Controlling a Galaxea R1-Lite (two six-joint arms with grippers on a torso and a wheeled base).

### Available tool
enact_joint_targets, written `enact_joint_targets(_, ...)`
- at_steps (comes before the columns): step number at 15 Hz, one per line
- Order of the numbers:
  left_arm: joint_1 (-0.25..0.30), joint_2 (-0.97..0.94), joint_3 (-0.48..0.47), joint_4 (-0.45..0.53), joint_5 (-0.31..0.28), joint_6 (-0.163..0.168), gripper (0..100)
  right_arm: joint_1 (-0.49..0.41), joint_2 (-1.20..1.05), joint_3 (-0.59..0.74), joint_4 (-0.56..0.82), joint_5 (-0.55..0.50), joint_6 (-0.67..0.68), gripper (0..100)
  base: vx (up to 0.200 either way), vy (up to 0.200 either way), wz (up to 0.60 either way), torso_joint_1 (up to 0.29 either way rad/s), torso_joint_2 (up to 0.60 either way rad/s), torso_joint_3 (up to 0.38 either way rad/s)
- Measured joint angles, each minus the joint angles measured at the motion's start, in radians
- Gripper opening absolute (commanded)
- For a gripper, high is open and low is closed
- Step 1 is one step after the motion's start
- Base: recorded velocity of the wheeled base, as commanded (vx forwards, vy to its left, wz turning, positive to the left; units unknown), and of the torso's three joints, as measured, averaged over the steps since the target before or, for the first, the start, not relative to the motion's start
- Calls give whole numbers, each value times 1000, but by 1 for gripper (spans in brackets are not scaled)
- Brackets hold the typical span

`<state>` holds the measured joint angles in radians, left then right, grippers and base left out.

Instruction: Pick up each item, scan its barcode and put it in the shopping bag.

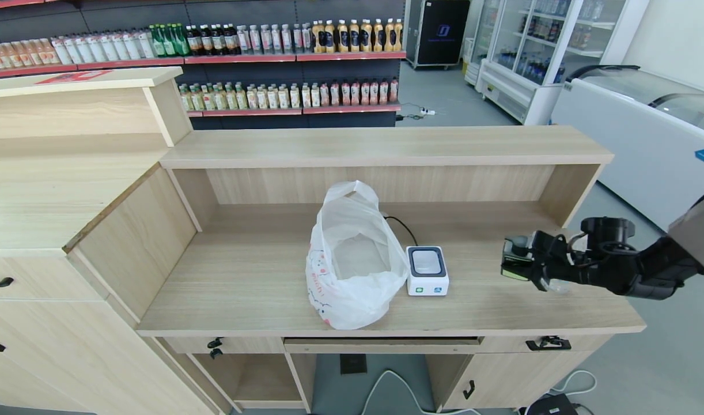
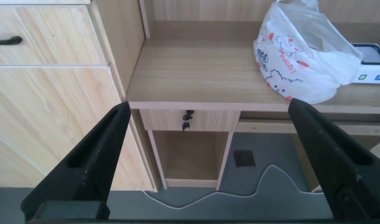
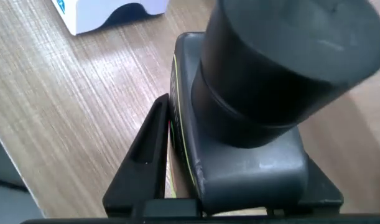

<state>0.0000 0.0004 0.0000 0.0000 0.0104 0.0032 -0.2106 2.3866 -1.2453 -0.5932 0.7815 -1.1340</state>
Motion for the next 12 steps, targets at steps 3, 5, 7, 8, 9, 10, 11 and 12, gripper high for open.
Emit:
enact_joint_targets(3,0,0,0,0,0,0,100,-46,-233,145,21,21,-129,0,0,0,0,0,0,0)
enact_joint_targets(5,0,0,0,0,0,0,100,-82,-414,227,21,76,-268,0,0,0,0,0,0,0)
enact_joint_targets(7,0,0,0,0,0,0,100,-134,-586,304,9,189,-558,0,0,0,0,0,0,0)
enact_joint_targets(8,0,0,0,0,0,0,100,-150,-655,343,1,250,-711,0,0,0,0,0,0,0)
enact_joint_targets(9,0,0,0,0,0,0,100,-158,-717,393,-5,291,-848,0,0,0,0,0,0,0)
enact_joint_targets(10,0,0,0,0,0,0,100,-156,-777,457,-5,315,-975,0,0,0,0,0,0,0)
enact_joint_targets(11,0,0,0,0,0,0,100,-133,-824,498,-10,323,-1052,0,0,0,0,0,0,0)
enact_joint_targets(12,0,0,0,0,0,0,100,-71,-867,525,-18,330,-1125,0,0,0,0,0,0,0)
